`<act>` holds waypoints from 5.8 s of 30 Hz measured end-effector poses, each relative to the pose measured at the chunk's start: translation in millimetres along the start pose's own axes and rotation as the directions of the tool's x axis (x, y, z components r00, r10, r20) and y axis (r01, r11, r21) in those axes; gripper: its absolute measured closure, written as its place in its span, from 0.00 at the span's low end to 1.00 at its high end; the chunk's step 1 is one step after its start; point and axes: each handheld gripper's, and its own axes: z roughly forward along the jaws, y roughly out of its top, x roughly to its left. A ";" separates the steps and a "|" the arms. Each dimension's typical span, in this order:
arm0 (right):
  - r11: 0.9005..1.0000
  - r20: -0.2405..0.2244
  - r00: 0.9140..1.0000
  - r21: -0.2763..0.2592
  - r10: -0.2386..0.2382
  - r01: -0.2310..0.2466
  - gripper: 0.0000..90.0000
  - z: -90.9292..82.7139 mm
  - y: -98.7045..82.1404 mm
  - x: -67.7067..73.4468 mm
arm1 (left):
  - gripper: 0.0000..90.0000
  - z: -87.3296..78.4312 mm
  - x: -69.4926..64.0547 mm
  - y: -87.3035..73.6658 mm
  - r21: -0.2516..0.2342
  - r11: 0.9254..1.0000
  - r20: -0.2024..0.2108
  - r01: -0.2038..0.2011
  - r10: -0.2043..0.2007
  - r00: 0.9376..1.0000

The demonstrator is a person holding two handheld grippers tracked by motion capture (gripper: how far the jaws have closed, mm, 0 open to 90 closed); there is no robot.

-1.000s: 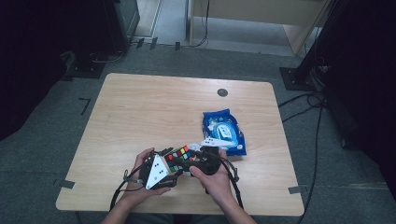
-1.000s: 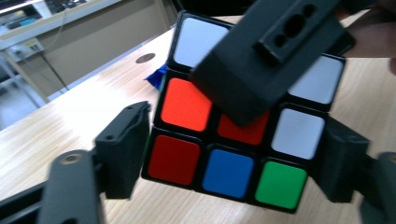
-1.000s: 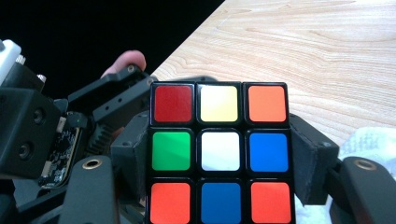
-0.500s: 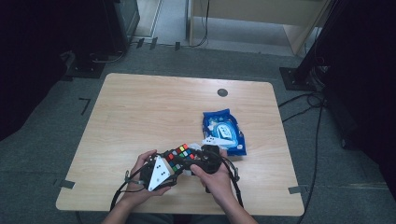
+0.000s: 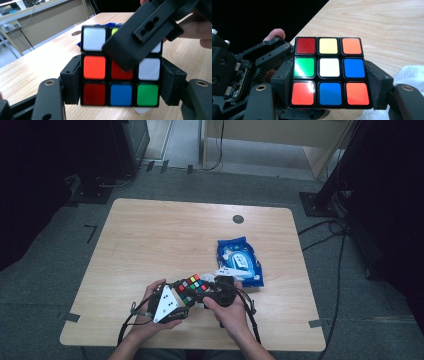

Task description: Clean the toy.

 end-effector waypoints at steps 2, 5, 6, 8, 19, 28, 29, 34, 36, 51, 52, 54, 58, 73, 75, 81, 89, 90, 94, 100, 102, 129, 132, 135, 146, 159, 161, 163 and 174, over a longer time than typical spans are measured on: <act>1.000 0.007 1.000 0.002 -0.003 0.003 0.38 0.7 -0.6 0.0 | 0.37 1.0 -0.2 -0.8 0.003 1.000 0.000 -0.003 0.003 1.000; 1.000 0.008 1.000 0.003 0.010 -0.010 0.38 0.3 -0.8 -0.6 | 0.37 1.6 -0.8 -0.9 0.004 1.000 -0.003 -0.006 0.006 1.000; 1.000 0.006 1.000 0.002 0.011 -0.011 0.38 0.0 -0.7 -0.8 | 0.37 1.8 -0.9 -0.9 0.005 1.000 -0.005 -0.009 0.009 1.000; 1.000 0.004 1.000 -0.002 0.016 -0.016 0.38 -0.1 -0.6 -0.7 | 0.37 2.8 -1.5 -1.5 0.013 1.000 -0.011 -0.009 0.009 1.000; 1.000 -0.006 1.000 -0.010 0.017 -0.017 0.38 -1.4 -0.2 0.1 | 0.37 3.8 -2.5 -1.6 0.029 1.000 -0.019 -0.011 0.012 1.000; 1.000 -0.007 1.000 -0.015 -0.004 0.004 0.37 -0.5 0.1 1.2 | 0.38 2.2 -1.6 -1.5 0.032 0.999 -0.023 -0.014 0.015 1.000; 1.000 -0.002 1.000 -0.018 -0.014 0.014 0.33 -0.4 0.1 1.1 | 0.38 1.9 -0.6 -1.6 0.033 0.999 -0.023 -0.013 0.014 1.000; 0.995 -0.008 0.999 -0.086 -0.047 0.046 0.24 -9.7 5.9 -3.4 | 0.38 -3.1 12.6 -6.0 0.041 0.999 -0.050 0.020 -0.017 0.999; 0.990 0.007 0.999 -0.129 -0.051 0.052 0.27 -17.7 9.3 -6.0 | 0.38 -8.2 22.7 -8.7 0.034 0.998 -0.065 0.058 -0.056 0.996; 0.932 0.367 0.859 0.096 -0.359 0.349 0.34 24.1 -23.5 -39.6 | 0.38 -18.8 42.0 -15.2 0.036 0.991 -0.077 0.131 -0.128 0.989; 0.934 0.365 0.861 0.103 -0.354 0.341 0.37 25.6 -24.9 -40.9 | 0.38 -18.7 41.9 -15.1 0.036 0.991 -0.075 0.130 -0.127 0.989; 0.934 0.365 0.860 0.124 -0.358 0.336 0.43 28.1 -27.5 -45.4 | 0.38 -19.0 41.9 -14.9 0.035 0.991 -0.071 0.133 -0.130 0.989; 0.942 0.370 0.867 0.127 -0.335 0.310 0.59 27.3 -29.0 -52.3 | 0.38 -18.7 41.2 -14.6 0.032 0.990 -0.058 0.134 -0.132 0.990; 0.930 0.347 0.868 0.043 -0.357 0.365 0.95 2.5 -14.2 -35.3 | 0.38 -18.6 40.0 -14.7 0.031 0.987 -0.003 0.156 -0.156 0.988; 0.922 0.332 0.869 0.002 -0.366 0.387 0.95 -4.0 -8.9 -25.6 | 0.38 -17.9 38.6 -13.5 0.031 0.987 0.003 0.155 -0.155 0.988; 0.880 0.214 0.884 -0.154 -0.415 0.450 0.95 -24.7 5.4 13.9 | 0.38 -14.3 33.9 -12.0 0.031 0.986 0.015 0.164 -0.164 0.986; 0.849 0.111 0.877 -0.221 -0.467 0.480 0.95 -25.5 6.3 42.0 | 0.38 -8.0 16.3 -4.9 0.029 0.993 0.066 0.110 -0.112 0.992; 0.851 0.107 0.877 -0.211 -0.469 0.481 0.95 -22.8 4.5 42.3 | 0.38 -7.4 14.3 -4.1 0.028 0.994 0.072 0.107 -0.109 0.992; 0.847 0.118 0.871 -0.204 -0.477 0.491 0.94 -15.1 -1.6 40.8 | 0.38 -6.5 9.8 -2.9 0.030 0.995 0.087 0.091 -0.093 0.992; 0.847 0.163 0.872 -0.210 -0.462 0.488 0.94 -12.9 -3.4 33.4 | 0.38 -7.3 8.7 -3.2 0.019 0.995 0.093 0.094 -0.095 0.991; 0.845 0.193 0.867 -0.204 -0.460 0.494 0.94 -12.6 -4.2 29.0 | 0.38 -8.5 8.7 -2.5 0.016 0.996 0.086 0.084 -0.085 0.993; 0.824 0.140 0.866 -0.265 -0.480 0.500 0.94 -26.5 -0.5 48.8 | 0.38 -10.9 11.8 -0.3 -0.001 0.995 0.082 0.103 -0.103 0.991; 0.828 0.151 0.865 -0.250 -0.479 0.502 0.93 -19.7 -5.3 45.2 | 0.38 -11.5 11.2 0.7 -0.005 0.994 0.084 0.105 -0.104 0.991; 0.827 0.183 0.863 -0.247 -0.471 0.504 0.93 -18.7 -7.4 40.1 | 0.38 -13.6 14.0 0.5 -0.017 0.993 0.078 0.119 -0.117 0.990; 0.875 0.325 0.849 -0.110 -0.416 0.471 0.93 -11.3 -8.9 1.3 | 0.38 -20.5 22.2 1.5 -0.050 0.987 0.076 0.152 -0.148 0.986; 0.904 0.452 0.828 -0.098 -0.333 0.417 0.85 -23.5 -5.4 -34.3 | 0.38 -21.8 28.3 -2.6 -0.040 0.987 0.049 0.155 -0.153 0.987; 0.905 0.463 0.825 -0.104 -0.323 0.412 0.81 -25.2 -4.8 -36.1 | 0.38 -21.8 29.3 -3.4 -0.037 0.987 0.044 0.155 -0.154 0.987; 0.907 0.455 0.831 -0.109 -0.319 0.407 0.75 -26.5 -4.3 -36.7 | 0.38 -21.8 30.3 -4.3 -0.035 0.987 0.044 0.158 -0.156 0.987; 0.904 0.384 0.876 -0.187 -0.292 0.383 0.59 -31.6 0.0 -22.4 | 0.38 -19.4 31.2 -7.0 -0.027 0.986 0.036 0.166 -0.165 0.986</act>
